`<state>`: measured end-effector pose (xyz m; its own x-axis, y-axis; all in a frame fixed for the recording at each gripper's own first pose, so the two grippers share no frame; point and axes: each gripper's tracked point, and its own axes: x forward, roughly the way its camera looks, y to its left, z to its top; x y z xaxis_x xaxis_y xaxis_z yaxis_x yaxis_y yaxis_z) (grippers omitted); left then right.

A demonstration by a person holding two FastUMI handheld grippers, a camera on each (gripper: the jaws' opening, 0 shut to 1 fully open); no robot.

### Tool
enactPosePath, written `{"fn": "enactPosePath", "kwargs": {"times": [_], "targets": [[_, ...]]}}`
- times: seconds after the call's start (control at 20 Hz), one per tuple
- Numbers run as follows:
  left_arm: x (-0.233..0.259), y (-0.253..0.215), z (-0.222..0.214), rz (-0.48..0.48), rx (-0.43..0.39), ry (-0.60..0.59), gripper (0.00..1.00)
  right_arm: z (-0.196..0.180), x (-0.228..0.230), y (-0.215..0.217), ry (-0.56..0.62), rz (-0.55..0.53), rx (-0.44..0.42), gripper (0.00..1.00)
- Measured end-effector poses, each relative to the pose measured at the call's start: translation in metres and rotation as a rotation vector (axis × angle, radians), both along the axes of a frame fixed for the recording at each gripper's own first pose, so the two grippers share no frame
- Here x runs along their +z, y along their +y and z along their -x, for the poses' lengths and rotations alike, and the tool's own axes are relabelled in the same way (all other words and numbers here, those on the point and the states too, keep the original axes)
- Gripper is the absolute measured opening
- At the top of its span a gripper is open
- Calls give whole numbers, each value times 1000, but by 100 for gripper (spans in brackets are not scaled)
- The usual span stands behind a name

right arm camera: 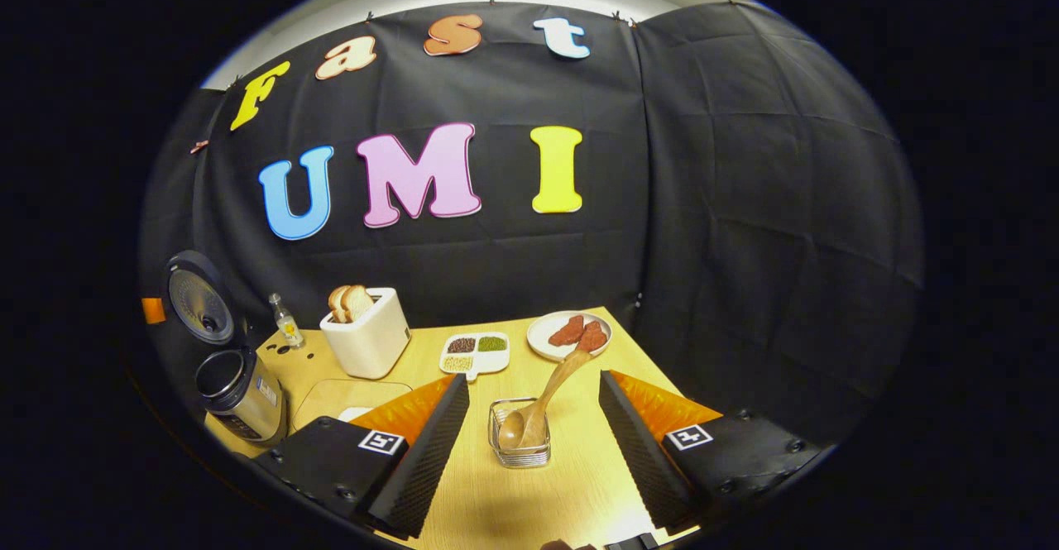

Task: Close the left gripper, press the button to open the rice cooker; take a wooden spoon from the chopstick holder with the right hand, scoop a spoonful of rice and pour it into the rice cooker, then put the wooden spoon back into the chopstick holder.

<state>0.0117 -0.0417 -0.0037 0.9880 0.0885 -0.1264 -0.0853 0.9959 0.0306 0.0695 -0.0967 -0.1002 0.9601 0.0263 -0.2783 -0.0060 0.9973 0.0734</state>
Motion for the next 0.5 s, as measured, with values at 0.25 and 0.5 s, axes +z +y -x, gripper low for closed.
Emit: {"fn": "enactPosePath", "kwargs": {"times": [0.25, 0.5], "targets": [[-23, -4, 10, 40, 70, 29, 96, -29, -34, -7, 97, -40, 22, 99], [-65, -4, 26, 72, 134, 114, 96, -63, -76, -13, 189, -82, 23, 99]]}}
